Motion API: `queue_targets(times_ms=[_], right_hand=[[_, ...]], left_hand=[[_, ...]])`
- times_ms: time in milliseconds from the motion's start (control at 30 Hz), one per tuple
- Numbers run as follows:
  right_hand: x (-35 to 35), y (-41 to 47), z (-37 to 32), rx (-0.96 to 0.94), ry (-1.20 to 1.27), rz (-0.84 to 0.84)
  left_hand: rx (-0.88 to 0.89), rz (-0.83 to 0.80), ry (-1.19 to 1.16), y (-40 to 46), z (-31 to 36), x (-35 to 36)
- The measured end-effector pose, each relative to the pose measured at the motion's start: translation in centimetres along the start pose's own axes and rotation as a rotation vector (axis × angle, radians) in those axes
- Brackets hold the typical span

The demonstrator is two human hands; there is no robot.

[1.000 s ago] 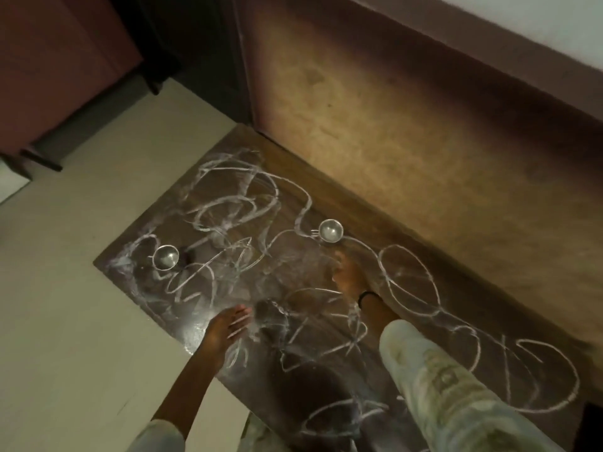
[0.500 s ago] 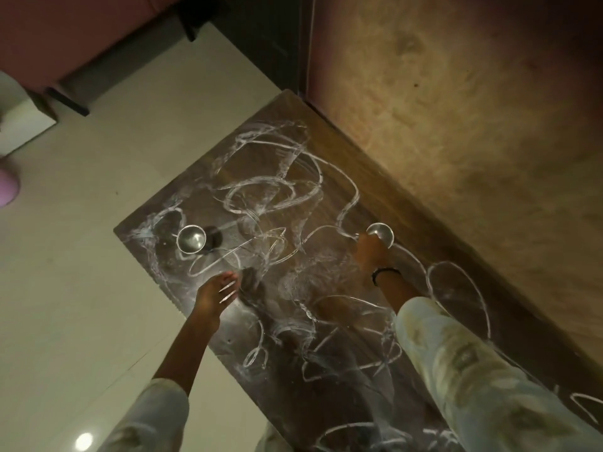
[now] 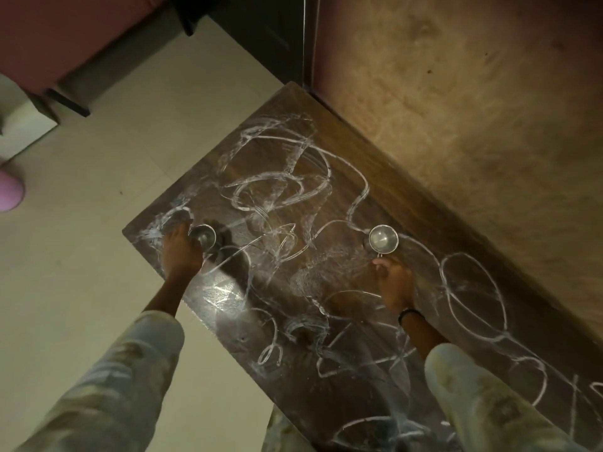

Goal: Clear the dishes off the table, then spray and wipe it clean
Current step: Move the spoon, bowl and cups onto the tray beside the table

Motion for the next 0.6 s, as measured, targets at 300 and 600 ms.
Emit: queue_targets(times_ms=[300,600], right_hand=[[1.1,-0.4,1.9,0.193,0.338,0.051],[0.8,-4.1,2.4,0.105,0.457,0.074]], left_hand=[[-0.148,-0.169,0.068,-1.2,-2.5,3.9],[-0.375,-0.238,-0.458,-6.8,-3.5,9.7]])
Point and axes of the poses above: each hand's wrist, its own y-axis towards the middle knuckle, its own x-axis out of the palm, z = x × y, the point moved 9 cm from there along y, towards the middle knuckle, and after that the axes turned 10 degrees about -z, right-handed, at the moved point
